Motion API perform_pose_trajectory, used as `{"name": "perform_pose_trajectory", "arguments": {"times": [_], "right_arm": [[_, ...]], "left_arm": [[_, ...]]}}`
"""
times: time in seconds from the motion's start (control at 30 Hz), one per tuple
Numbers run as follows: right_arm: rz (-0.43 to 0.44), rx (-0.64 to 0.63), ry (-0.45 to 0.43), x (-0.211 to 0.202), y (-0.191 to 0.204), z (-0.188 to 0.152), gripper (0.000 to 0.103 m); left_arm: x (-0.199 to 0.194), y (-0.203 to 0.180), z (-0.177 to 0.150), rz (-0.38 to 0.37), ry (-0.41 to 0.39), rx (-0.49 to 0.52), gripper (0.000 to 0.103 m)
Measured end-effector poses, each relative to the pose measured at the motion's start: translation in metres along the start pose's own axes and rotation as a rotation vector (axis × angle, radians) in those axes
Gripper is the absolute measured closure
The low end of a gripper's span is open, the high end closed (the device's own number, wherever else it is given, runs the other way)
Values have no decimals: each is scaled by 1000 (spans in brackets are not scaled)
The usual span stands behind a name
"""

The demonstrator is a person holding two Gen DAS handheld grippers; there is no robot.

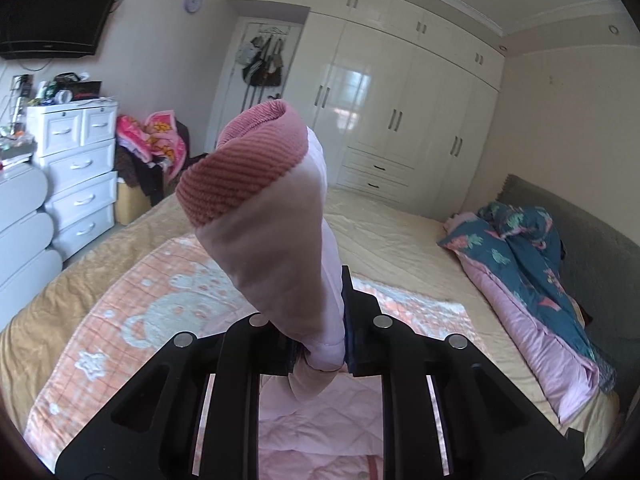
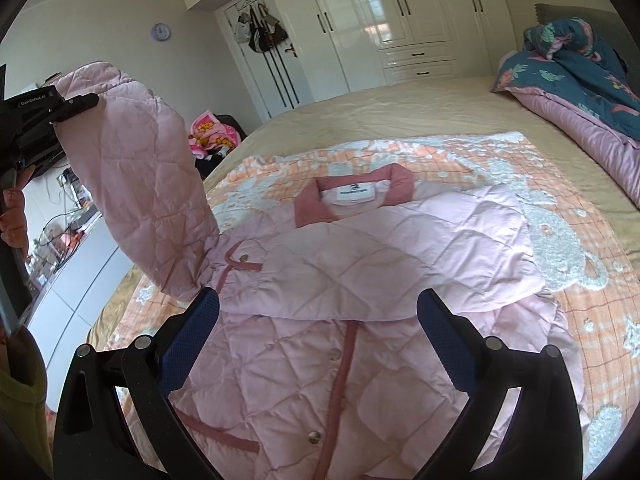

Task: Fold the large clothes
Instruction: 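Fold the held sleeve with the left tool across the jacket front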

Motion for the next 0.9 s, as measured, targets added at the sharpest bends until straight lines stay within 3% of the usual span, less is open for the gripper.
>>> {"name": "perform_pose_trajectory", "arguments": {"times": [0.37,0.9], "right_arm": [[-60,105,-8,-3,-53,0,4],[-183,311,-58,-19,-160,4,4]], "left_arm": [[33,-65,-36,-109,64,81,93],[94,-161,-150,-210,261,284,92]]}}
Point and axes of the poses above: each gripper's, at about its wrist camera, not at the fingertips, and x roughly the way its jaws point, y to its left, z to its top, the point moved 7 cm from there along x, roughly the way its jaws point, and after that the axes turned 12 degrees about x, right-handed, at the moved point
